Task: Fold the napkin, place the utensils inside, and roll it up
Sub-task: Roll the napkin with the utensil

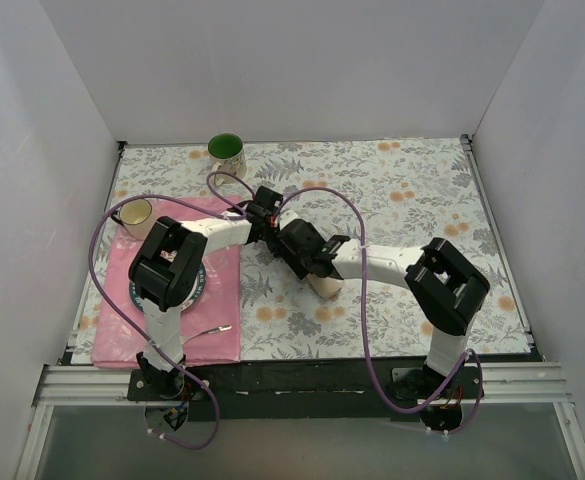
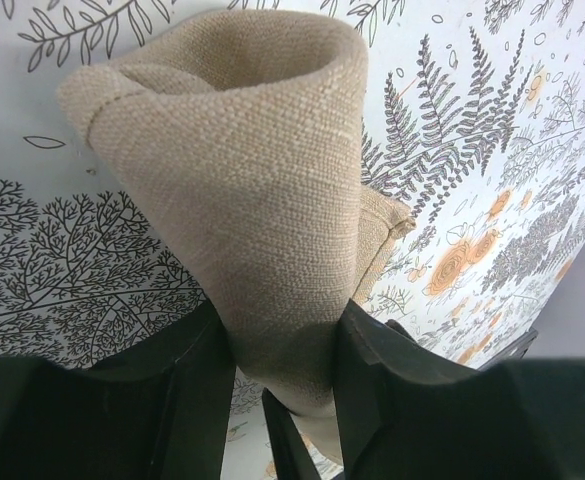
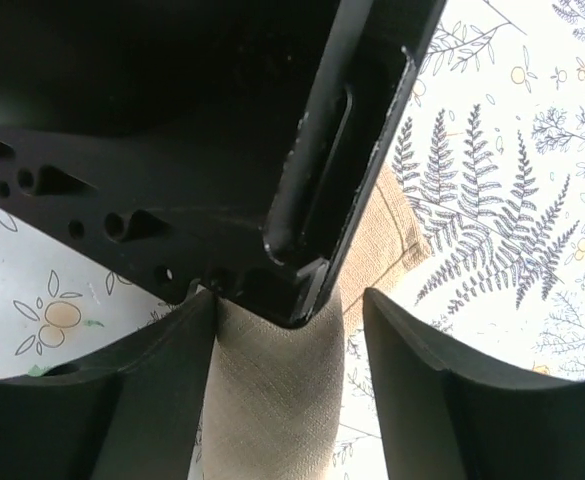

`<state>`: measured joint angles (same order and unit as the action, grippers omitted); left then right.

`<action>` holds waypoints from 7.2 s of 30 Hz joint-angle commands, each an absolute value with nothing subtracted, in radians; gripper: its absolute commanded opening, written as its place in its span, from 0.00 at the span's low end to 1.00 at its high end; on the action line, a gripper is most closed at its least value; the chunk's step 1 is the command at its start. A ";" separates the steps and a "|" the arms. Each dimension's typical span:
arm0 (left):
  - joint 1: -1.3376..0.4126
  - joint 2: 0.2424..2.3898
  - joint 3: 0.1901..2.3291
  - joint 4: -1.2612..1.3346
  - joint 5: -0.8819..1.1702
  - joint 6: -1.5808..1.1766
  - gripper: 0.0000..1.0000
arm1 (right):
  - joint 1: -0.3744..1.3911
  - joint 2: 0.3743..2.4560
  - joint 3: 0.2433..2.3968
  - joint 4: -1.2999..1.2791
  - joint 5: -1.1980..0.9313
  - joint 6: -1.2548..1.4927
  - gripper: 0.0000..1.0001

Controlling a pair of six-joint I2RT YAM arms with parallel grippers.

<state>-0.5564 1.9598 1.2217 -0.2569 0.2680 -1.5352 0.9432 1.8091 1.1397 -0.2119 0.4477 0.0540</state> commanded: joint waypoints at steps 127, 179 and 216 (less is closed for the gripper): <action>-0.660 1.977 1.149 -0.331 0.023 -1.548 0.43 | 0.443 1.738 0.768 0.265 -0.612 0.476 0.57; -0.629 1.953 1.173 -0.337 0.189 -1.540 0.74 | 0.539 1.667 0.772 0.178 -0.426 0.345 0.44; -0.664 2.005 1.212 -0.330 0.190 -1.525 0.42 | 0.764 1.571 0.938 -0.182 0.197 0.146 0.91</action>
